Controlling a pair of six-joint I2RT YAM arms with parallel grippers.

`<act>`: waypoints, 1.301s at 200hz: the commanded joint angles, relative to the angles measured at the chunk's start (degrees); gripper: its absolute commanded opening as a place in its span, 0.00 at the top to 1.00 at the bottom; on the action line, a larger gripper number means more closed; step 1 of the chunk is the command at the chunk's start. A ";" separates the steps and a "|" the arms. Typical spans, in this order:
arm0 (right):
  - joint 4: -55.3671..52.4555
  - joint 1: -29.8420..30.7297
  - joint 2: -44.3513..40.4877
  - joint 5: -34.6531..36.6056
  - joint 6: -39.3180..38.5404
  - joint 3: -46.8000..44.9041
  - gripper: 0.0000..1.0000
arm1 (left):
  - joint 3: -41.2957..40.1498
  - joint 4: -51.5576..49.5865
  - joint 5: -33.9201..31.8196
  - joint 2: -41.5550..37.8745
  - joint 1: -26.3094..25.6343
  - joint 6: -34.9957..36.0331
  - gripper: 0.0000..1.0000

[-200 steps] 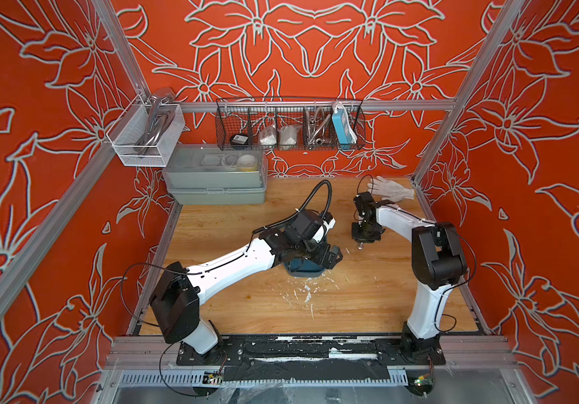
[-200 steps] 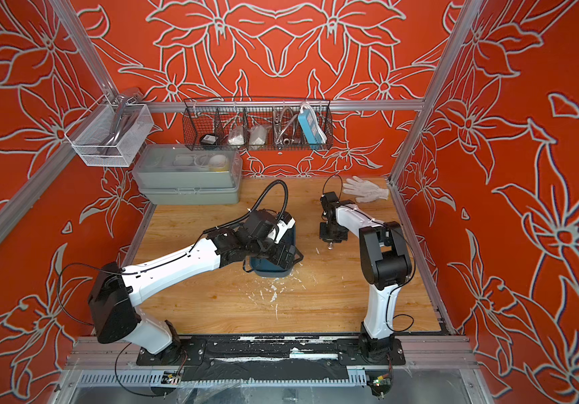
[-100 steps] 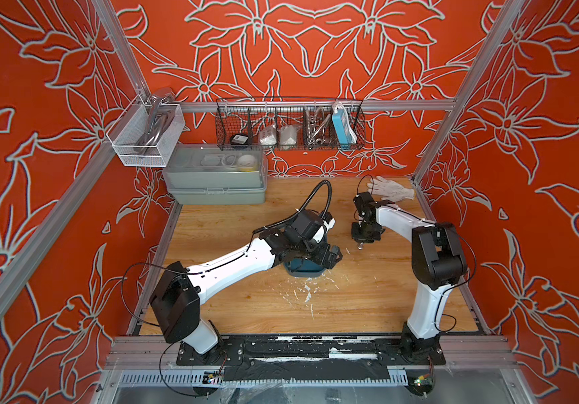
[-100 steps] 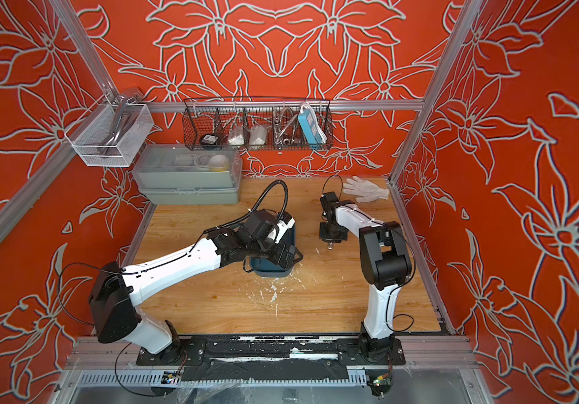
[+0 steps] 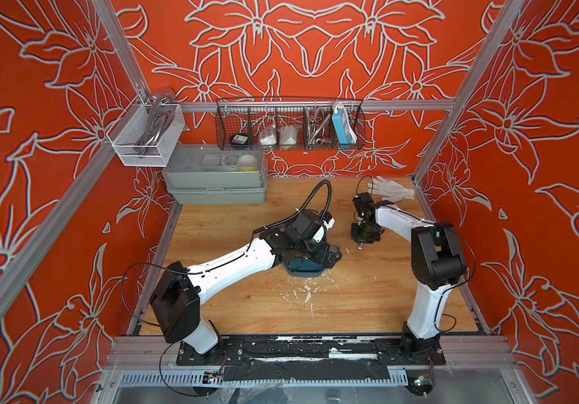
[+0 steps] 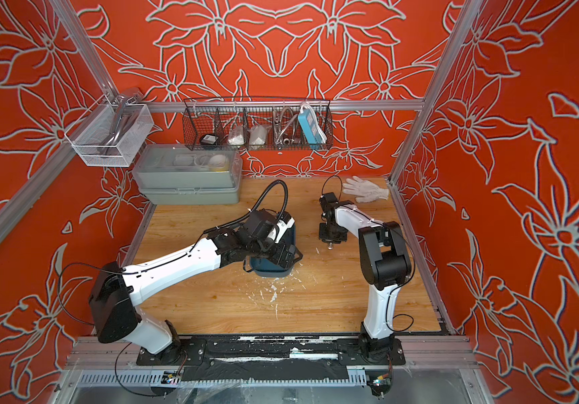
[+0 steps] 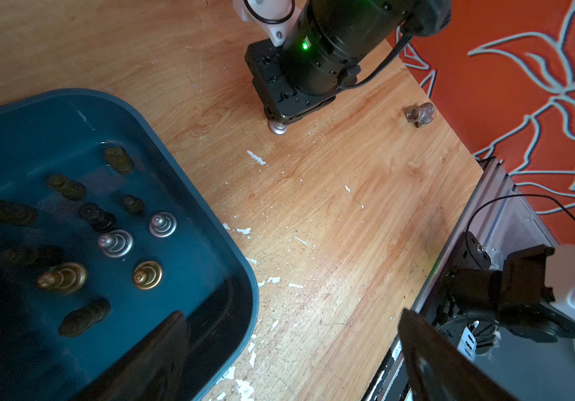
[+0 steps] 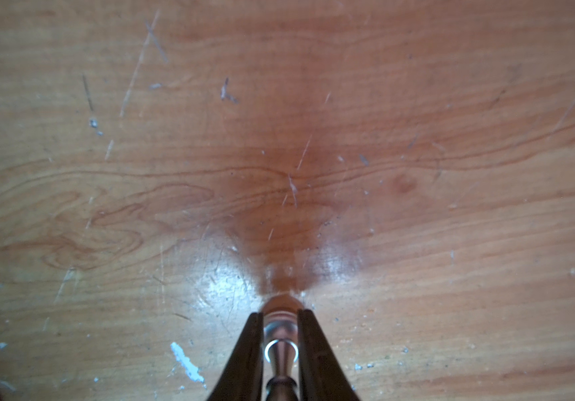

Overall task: Put the chess pieces into the storage box
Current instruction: Pick up the chess piece at the center of the board, then place the chess piece in the storage box.

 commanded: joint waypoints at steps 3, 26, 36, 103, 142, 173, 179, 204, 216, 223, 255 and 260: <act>-0.64 0.29 -0.50 0.48 0.67 -1.04 0.81 | 1.01 -0.85 -0.64 0.58 -0.42 0.51 0.06; -0.57 0.38 -0.97 0.52 0.67 -1.21 0.84 | 0.78 -0.82 -0.99 0.35 -0.42 0.57 0.06; -0.47 0.38 -1.34 0.43 0.67 -1.25 0.84 | 0.68 -0.68 -1.01 0.31 -0.42 0.53 0.06; -2.16 3.10 -7.96 -0.18 0.02 -1.70 0.85 | -0.46 2.04 -1.62 -2.43 0.12 -0.29 0.05; -5.06 10.10 -13.75 0.51 -1.15 0.06 0.85 | -5.37 2.93 -2.64 -8.83 6.57 -5.90 0.06; -6.15 18.08 -16.90 0.45 -1.65 1.49 0.85 | -12.37 1.80 -4.46 -15.96 15.06 -9.93 0.08; -6.28 19.41 -17.25 -0.14 -1.77 1.70 0.85 | -13.61 1.23 -4.93 -17.17 16.41 -10.08 0.08; -6.16 23.78 -16.89 -1.29 -2.75 2.43 0.85 | -17.34 -1.69 -5.36 -20.93 21.23 -10.21 0.09; -6.19 25.23 -15.76 -1.33 -3.08 3.19 0.85 | -19.51 -2.00 -5.49 -22.62 22.45 -10.02 0.09; -6.17 25.87 -14.90 -1.35 -3.27 3.64 0.85 | -20.62 -2.06 -5.49 -23.44 22.96 -9.89 0.09; -5.60 27.02 -9.88 -1.39 -3.79 5.49 0.85 | -23.88 -2.28 -6.29 -24.99 23.49 -9.79 0.09; -5.50 27.13 -9.20 -1.30 -3.77 5.71 0.85 | -24.06 -2.39 -6.27 -25.00 23.57 -9.81 0.09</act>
